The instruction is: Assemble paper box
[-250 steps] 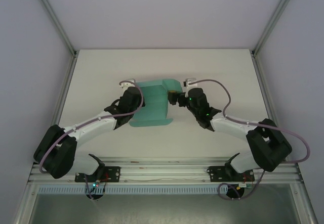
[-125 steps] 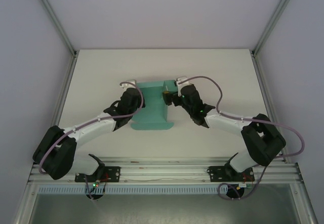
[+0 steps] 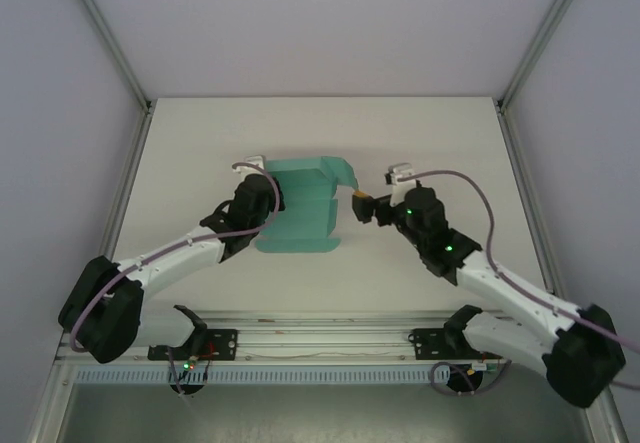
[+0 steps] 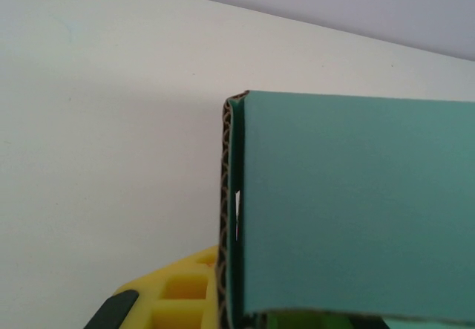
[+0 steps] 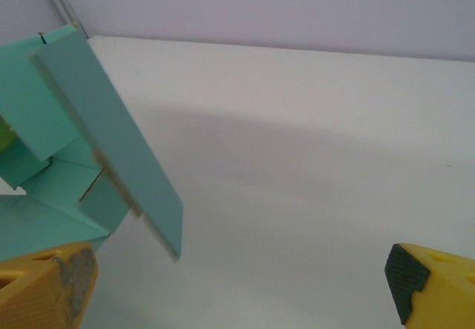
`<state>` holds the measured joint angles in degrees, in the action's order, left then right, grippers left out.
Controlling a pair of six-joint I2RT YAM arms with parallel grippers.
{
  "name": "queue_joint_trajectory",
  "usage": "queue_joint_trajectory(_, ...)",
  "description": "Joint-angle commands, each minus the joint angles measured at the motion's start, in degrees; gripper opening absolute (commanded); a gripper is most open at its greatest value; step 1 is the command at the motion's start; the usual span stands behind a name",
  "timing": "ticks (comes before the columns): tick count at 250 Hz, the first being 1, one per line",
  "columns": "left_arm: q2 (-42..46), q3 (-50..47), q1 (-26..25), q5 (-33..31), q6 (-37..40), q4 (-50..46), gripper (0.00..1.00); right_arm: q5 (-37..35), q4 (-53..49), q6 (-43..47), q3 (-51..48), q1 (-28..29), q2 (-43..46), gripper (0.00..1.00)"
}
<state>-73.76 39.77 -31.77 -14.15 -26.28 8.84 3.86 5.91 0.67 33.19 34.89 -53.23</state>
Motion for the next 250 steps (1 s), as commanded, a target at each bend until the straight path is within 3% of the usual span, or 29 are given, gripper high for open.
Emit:
queue_joint_trajectory(1, 2.3, -1.5, 0.2, -0.6, 2.3, 2.2, 0.0, 8.5, -5.2, -1.0, -1.5, -3.1, 6.9, 0.99)
queue_joint_trajectory(30, 3.0, -1.8, 0.2, 0.5, 3.9, 2.3, 0.0, 14.0, -7.7, -0.7, -0.9, -8.2, 9.7, 0.93)
queue_joint_trajectory(68, 4.2, -2.8, 0.2, 2.6, 5.7, 3.7, 0.0, 24.5, -10.6, 2.5, 2.6, -13.6, 5.0, 0.78)
queue_joint_trajectory(116, 4.3, -2.9, 0.2, 4.7, 7.1, 4.0, 0.0, 35.4, -12.9, 11.5, 8.7, -13.7, -4.8, 0.65)
queue_joint_trajectory(154, 4.1, -3.1, 0.2, 6.1, 7.7, 4.3, 0.0, 38.8, -14.0, 13.6, 14.0, -13.7, -12.4, 0.56)
queue_joint_trajectory(198, 3.9, -2.9, 0.2, 5.6, 7.7, 4.6, 0.0, 47.7, -15.5, 15.0, 18.7, -13.2, -19.5, 0.5)
queue_joint_trajectory(250, 2.1, -1.8, 0.2, 5.1, 7.3, 4.0, 0.0, 47.2, -11.2, 13.1, 19.7, -9.7, -22.6, 0.48)
